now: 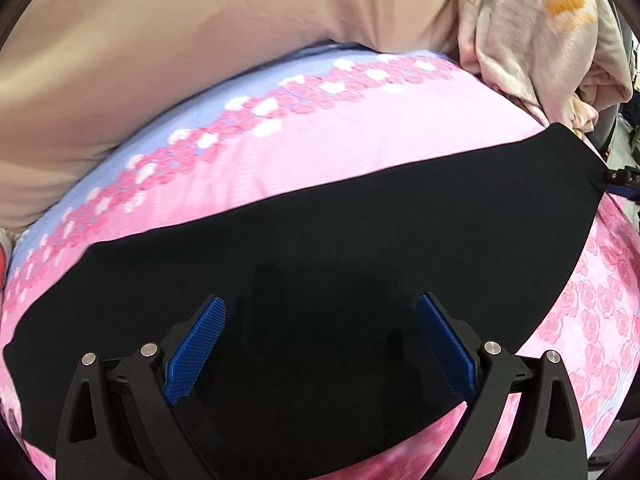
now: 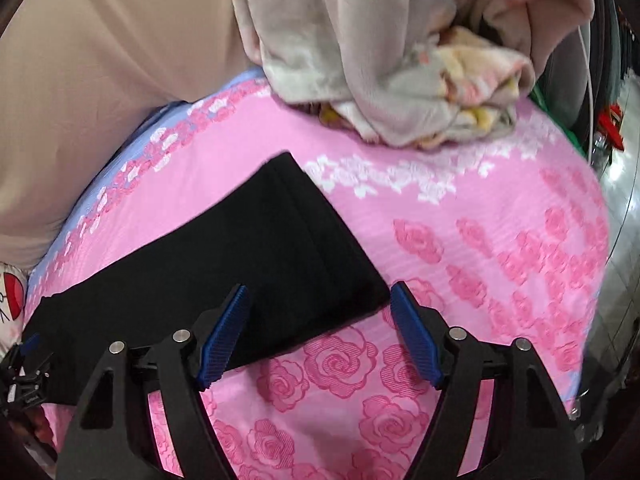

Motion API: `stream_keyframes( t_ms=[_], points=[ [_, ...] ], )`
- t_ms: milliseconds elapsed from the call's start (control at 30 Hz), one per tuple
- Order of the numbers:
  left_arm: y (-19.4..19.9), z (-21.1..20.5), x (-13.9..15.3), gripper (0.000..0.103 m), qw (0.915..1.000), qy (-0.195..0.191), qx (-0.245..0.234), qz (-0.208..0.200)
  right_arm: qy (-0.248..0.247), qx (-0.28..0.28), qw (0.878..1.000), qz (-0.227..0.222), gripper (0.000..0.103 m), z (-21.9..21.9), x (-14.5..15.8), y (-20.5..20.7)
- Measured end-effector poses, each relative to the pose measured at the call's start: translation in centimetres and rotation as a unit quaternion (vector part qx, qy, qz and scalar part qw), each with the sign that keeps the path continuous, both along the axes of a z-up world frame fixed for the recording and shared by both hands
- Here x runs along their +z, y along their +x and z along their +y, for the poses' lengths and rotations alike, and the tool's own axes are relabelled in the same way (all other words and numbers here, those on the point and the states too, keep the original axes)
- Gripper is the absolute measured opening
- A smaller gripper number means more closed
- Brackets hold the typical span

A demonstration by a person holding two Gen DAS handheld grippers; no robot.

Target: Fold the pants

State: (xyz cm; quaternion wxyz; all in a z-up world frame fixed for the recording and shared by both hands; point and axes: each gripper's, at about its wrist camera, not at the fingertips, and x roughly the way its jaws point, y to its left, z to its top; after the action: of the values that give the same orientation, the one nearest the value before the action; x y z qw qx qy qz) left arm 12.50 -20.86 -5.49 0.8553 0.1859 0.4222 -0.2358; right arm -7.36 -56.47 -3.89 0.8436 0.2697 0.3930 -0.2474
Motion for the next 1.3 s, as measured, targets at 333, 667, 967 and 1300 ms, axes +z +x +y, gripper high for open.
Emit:
stream_keyframes(
  t_ms=[333, 667, 967, 1300],
  points=[
    [1.5, -1.9, -2.3, 0.097, 0.999, 0.001, 0.001, 0.044, -0.009, 0.033, 0.999, -0.032, 0.018, 2.5, 1.2, 2.7],
    [3.7, -2.1, -1.5, 0.095, 0.9985, -0.007, 0.01, 0.053, -0.009, 0.171, 0.978, -0.118, 0.018, 12.5, 9.9, 9.5],
    [4.0, 3.5, 1.4, 0.094, 0.9984, -0.035, 0.04, 0.021, -0.003, 0.326, 0.937, -0.13, 0.017, 25.5, 12.2, 18.0],
    [3.9, 14.0, 3.2, 0.094, 0.991, -0.12, 0.057, 0.018, 0.047, 0.417, 0.904, -0.088, 0.017, 35.9, 6.6, 22.6]
  ],
)
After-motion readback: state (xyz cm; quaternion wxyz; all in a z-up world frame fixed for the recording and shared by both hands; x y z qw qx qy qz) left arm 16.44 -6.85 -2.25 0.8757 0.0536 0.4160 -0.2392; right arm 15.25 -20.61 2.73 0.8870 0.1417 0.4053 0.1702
